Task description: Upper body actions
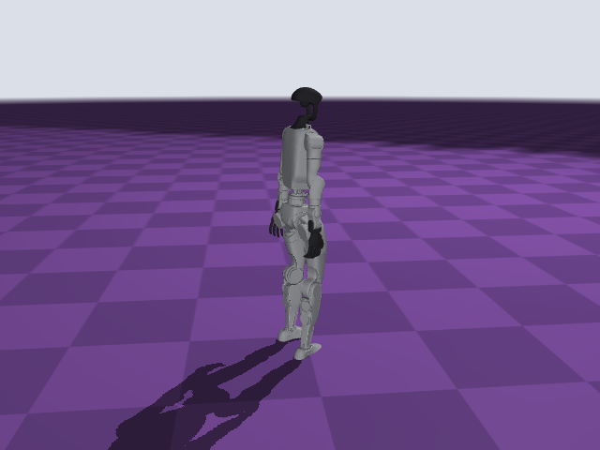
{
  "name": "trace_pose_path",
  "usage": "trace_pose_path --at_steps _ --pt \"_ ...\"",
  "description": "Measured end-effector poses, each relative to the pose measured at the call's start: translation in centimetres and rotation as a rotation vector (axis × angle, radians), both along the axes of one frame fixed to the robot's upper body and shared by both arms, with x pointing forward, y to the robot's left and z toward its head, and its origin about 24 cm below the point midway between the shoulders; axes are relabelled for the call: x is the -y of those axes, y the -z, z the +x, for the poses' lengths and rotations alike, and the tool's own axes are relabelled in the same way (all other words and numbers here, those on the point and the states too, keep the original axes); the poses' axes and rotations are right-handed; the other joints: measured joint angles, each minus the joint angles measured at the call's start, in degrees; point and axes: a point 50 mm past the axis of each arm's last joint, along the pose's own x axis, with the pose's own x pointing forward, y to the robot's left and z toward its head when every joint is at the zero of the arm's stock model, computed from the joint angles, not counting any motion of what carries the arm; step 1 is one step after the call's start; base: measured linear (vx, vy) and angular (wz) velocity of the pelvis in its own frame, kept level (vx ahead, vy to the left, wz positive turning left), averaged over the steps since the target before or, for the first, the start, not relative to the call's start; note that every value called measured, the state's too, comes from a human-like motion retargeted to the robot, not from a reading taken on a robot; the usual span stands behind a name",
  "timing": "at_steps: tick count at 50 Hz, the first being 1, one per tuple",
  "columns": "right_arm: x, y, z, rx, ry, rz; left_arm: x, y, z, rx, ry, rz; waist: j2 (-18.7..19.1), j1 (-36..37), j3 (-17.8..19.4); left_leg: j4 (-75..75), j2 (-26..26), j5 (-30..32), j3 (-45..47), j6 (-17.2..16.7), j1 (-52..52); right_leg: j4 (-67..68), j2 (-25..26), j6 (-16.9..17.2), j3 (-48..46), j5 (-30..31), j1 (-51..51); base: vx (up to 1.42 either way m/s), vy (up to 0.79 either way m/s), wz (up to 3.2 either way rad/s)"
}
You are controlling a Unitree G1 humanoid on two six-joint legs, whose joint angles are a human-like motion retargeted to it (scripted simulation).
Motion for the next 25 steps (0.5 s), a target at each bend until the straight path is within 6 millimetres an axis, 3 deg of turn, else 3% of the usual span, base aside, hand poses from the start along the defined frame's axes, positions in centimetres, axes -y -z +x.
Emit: trace_pose_path --at_steps 2,5,8,12,15,18,20,22,25 --pt "-0.1 0.0 0.1 0.012 -0.001 -0.002 0.2 0.0 0.9 0.03 -0.003 -0.003 0.35 -1.45 -0.28 0.95 -1.47 1.48 -4.98 -0.4 -2.55 -1.23 -1.08 1.46 -2.59 -1.44 -0.08 -0.02 -0.1 3.08" --pt "0.0 0.0 -0.2 0.018 0.024 0.004 0.8 0.0 3.3 0.101 -0.009 -0.011 -1.03 4.99 0.76 -0.51 -2.34 3.23 -4.55 -0.41 -3.63 -4.75 -6.87 -2.95 -22.51 -2.33 1.05 -0.12 -0.07 1.63" --pt "0.3 0.0 -1.0 -0.01 0.042 0.009 1.9 0.0 5.5 0.182 -0.019 -0.017 -2.41 8.28 1.87 -2.46 -3.96 2.11 -5.18 0.71 -5.16 -6.31 -7.59 -4.43 -27.87 -3.62 2.25 -0.21 -0.05 2.64" --pt "1.3 -0.1 -2.5 -0.064 -0.079 -0.065 3.2 0.0 6.4 0.236 0.014 -0.05 -1.78 9.25 1.01 -5.62 2.19 -5.71 14.6 -0.99 -7.13 -8.38 -10.27 -3.0 -42.37 -5.43 4.35 -0.13 -0.05 3.77" --pt "2.1 -0.3 -3.9 -0.103 -0.264 -0.155 3.2 0.0 6.3 0.222 0.093 -0.069 -0.66 7.13 0.07 -8.53 6.83 -8.7 38.96 -6.23 -5.18 -10.2 -10.36 -1.91 -55.31 -7.35 7.15 -0.08 0.05 4.55" --pt "2.2 -0.5 -5.3 -0.159 -0.353 -0.187 2.8 0.0 6.1 0.21 0.124 -0.059 -0.15 5.6 -0.83 -9.14 9.72 -6.29 64.4 -13.14 -0.68 -11.53 -9.88 -0.02 -65.96 -9.17 9.63 -0.06 0.13 4.29" --pt "2.0 -0.5 -6.3 -0.203 -0.342 -0.186 2.4 0.0 5.9 0.201 0.114 -0.049 -0.01 5.05 -1.65 -9.22 9.32 -3.92 75.13 -13.45 1.9 -12.2 -9.28 1.56 -71.83 -10.23 10.94 0.0 0.16 3.93" --pt "1.6 -0.7 -7.6 -0.257 -0.241 -0.177 2.0 0.0 5.5 0.182 0.075 -0.04 -0.92 5.6 -3.4 -6.64 8.82 -2.15 77.34 -11.57 3.12 -12.2 -9.72 4.03 -76.47 -11.15 11.41 0.08 0.14 4.02" --pt "0.8 -0.8 -9.1 -0.321 -0.016 -0.154 1.3 0.0 4.5 0.143 0.0 -0.029 -3.71 7.01 -5.93 -0.92 8.65 -1.6 73.41 -10.05 4.13 -12.28 -11.29 6.72 -83.73 -11.09 12.39 0.22 0.15 3.13"
